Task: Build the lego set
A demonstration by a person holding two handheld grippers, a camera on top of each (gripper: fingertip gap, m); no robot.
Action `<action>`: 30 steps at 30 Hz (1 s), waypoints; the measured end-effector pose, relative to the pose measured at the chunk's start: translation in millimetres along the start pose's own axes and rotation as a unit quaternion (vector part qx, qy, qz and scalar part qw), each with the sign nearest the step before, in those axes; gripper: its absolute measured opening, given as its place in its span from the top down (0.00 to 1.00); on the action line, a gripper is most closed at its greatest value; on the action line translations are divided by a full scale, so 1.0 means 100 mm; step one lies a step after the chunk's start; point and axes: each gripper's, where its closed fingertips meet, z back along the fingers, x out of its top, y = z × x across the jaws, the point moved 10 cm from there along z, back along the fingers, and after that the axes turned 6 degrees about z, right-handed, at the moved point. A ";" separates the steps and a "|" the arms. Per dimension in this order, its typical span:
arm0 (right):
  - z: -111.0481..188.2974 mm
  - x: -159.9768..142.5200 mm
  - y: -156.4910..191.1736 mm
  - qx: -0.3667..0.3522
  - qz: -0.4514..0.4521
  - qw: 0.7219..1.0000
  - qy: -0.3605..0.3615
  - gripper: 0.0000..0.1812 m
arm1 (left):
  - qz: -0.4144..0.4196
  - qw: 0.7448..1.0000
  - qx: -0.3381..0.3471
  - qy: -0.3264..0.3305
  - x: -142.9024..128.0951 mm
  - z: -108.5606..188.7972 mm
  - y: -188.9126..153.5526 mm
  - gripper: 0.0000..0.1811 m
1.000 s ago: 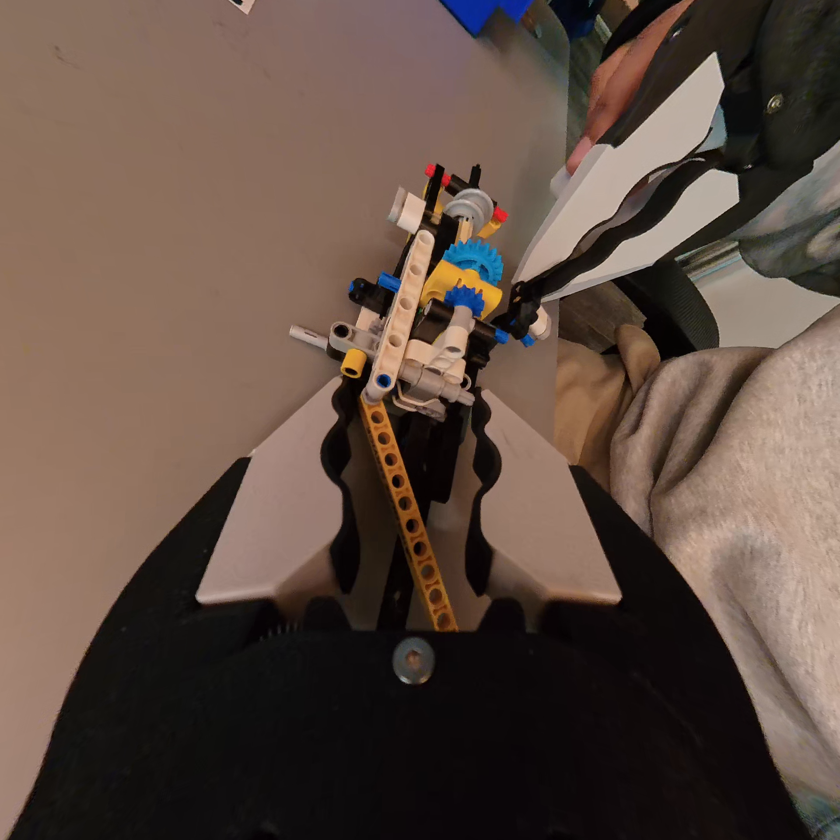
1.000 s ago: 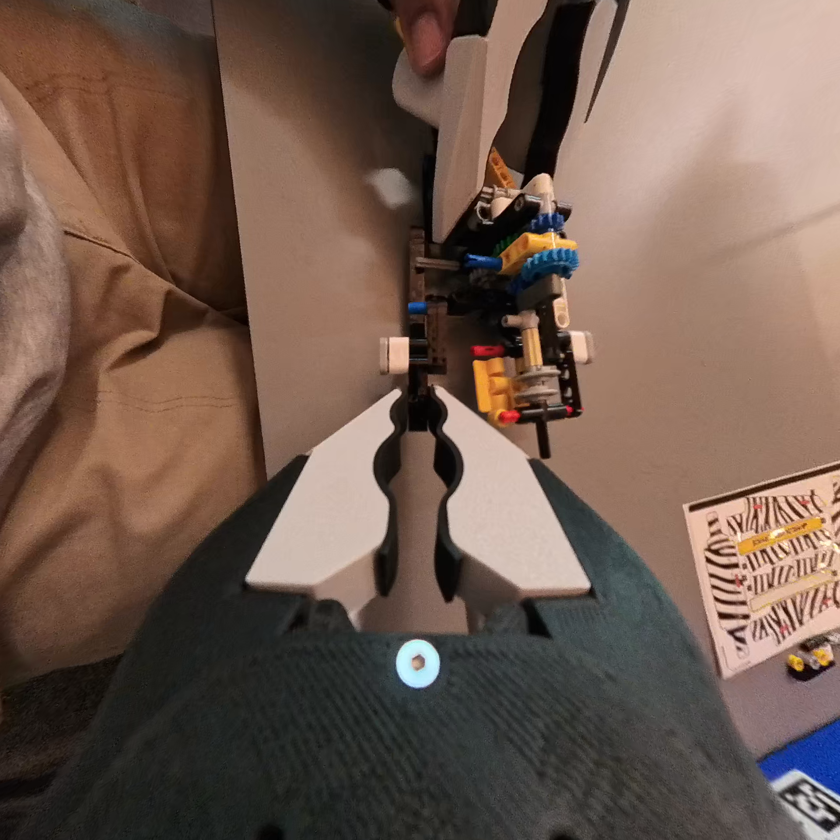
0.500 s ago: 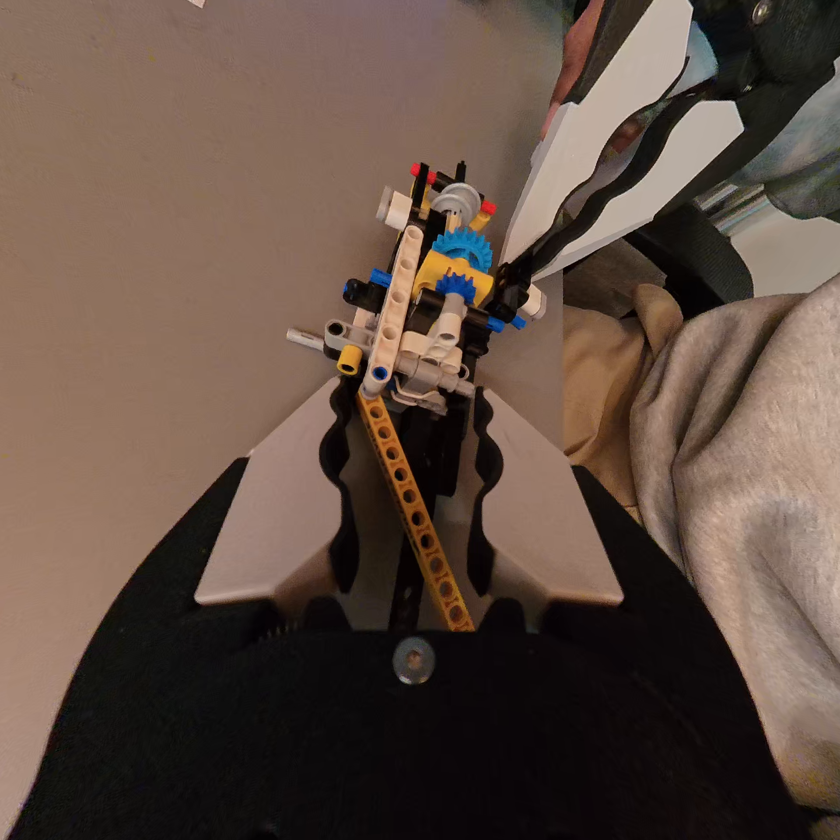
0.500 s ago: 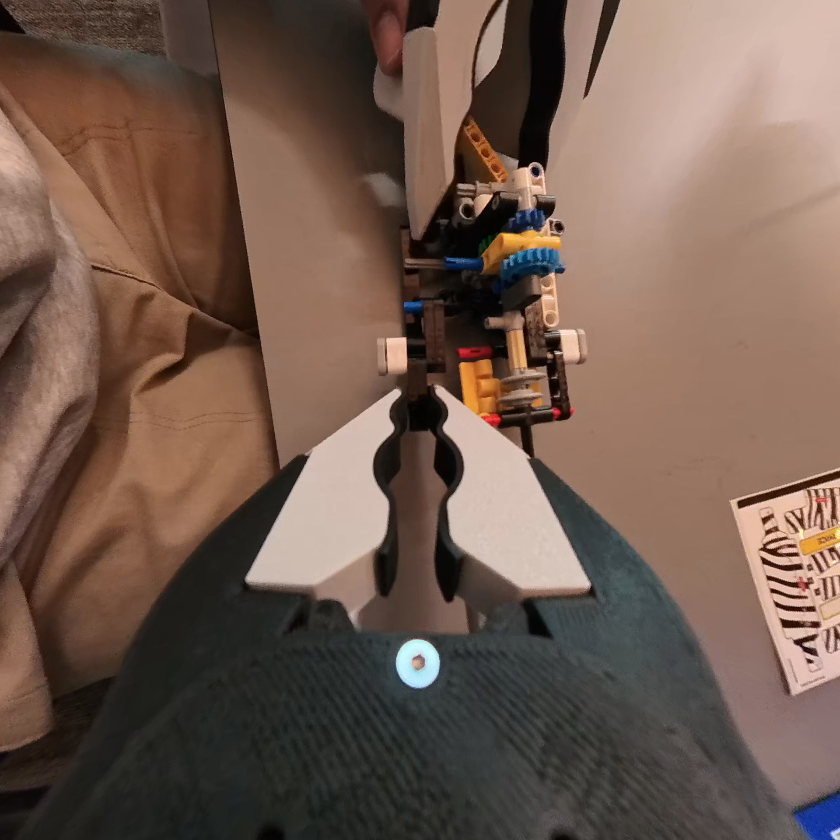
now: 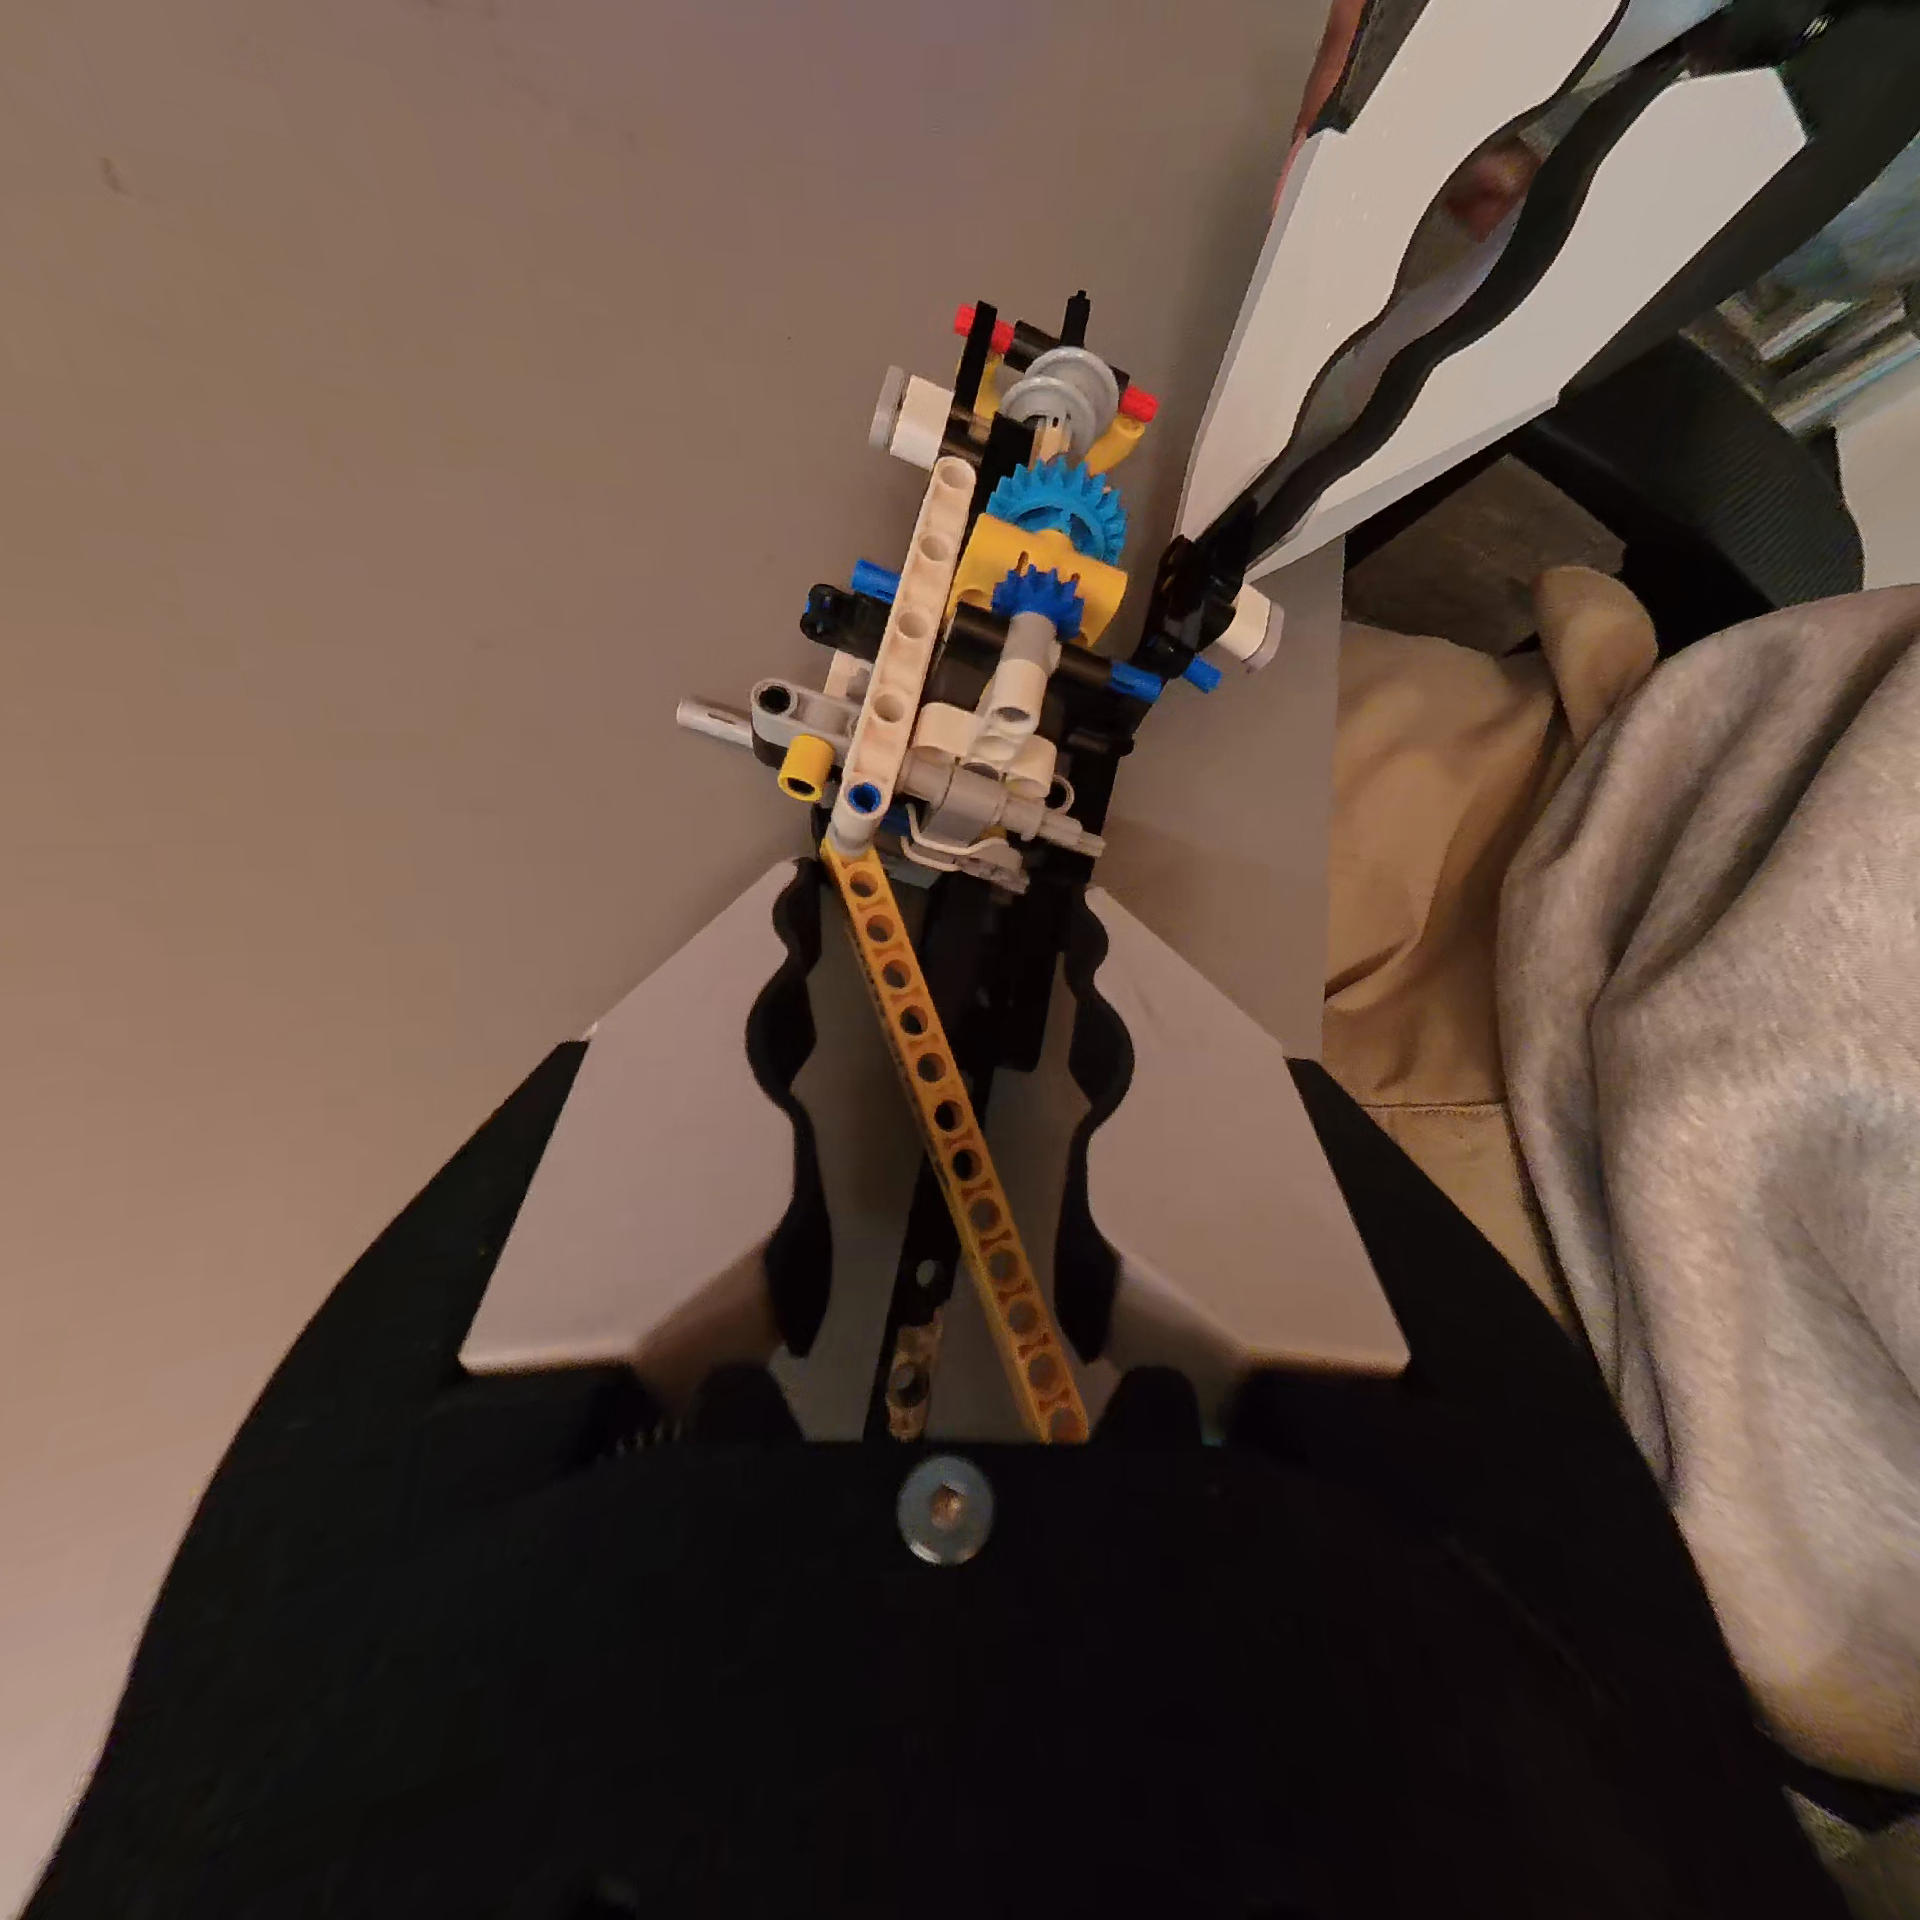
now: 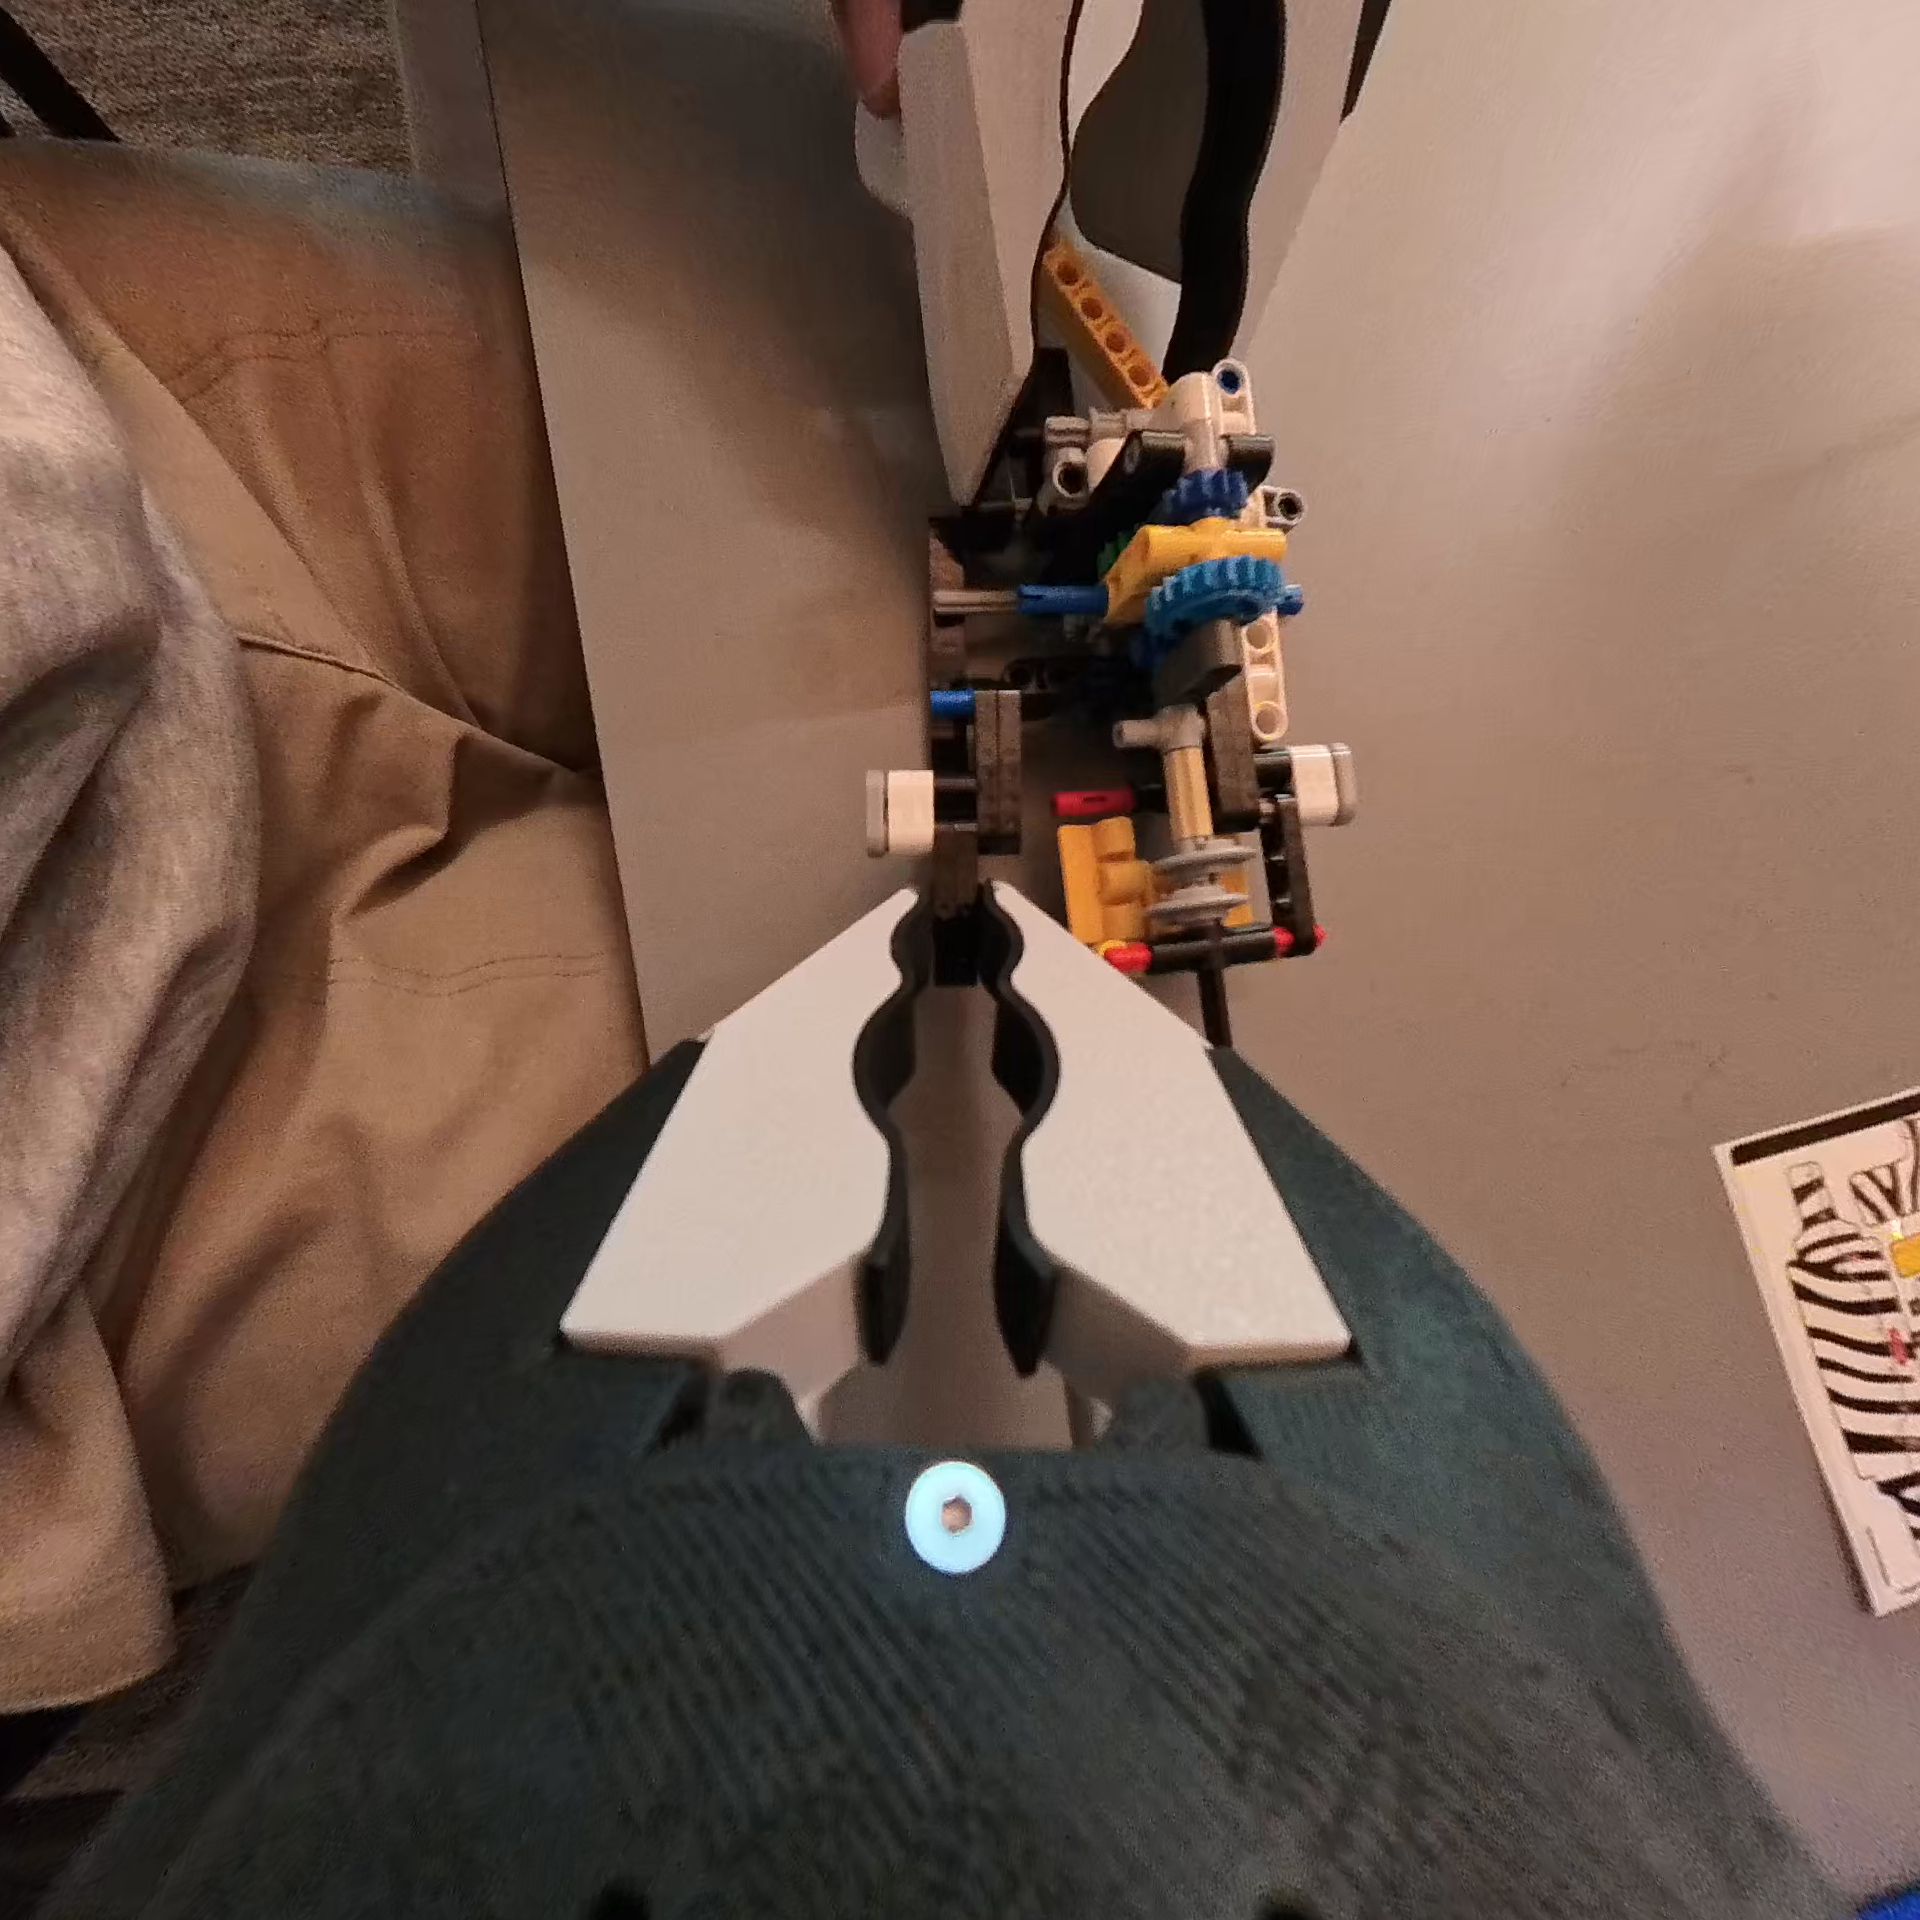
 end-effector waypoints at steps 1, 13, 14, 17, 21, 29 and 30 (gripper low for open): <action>0.00 0.00 0.00 -0.001 -0.001 1.000 -0.001 0.96 | 0.000 1.000 0.000 0.000 0.00 0.00 0.00 0.75; 0.01 0.04 0.04 -0.013 -0.004 1.000 0.005 0.96 | -0.027 0.999 0.007 -0.023 -0.08 -0.05 0.01 0.74; 0.02 0.04 0.04 -0.012 -0.004 1.000 0.005 0.96 | -0.030 0.999 0.006 -0.027 -0.08 -0.04 0.01 0.74; 0.02 0.04 0.03 -0.009 0.002 1.000 0.005 0.96 | -0.038 0.999 0.005 -0.031 -0.09 -0.04 0.01 0.74; 0.02 0.05 0.00 -0.005 0.019 1.000 0.012 0.96 | -0.047 0.998 0.007 -0.031 -0.09 -0.03 0.01 0.75; 0.01 0.06 0.01 -0.021 0.038 0.999 0.011 0.96 | -0.060 0.998 0.016 -0.026 -0.08 -0.03 -0.02 0.75; 0.01 0.06 0.02 -0.024 0.042 0.999 0.010 0.96 | -0.062 0.998 0.017 -0.025 -0.07 -0.03 -0.02 0.75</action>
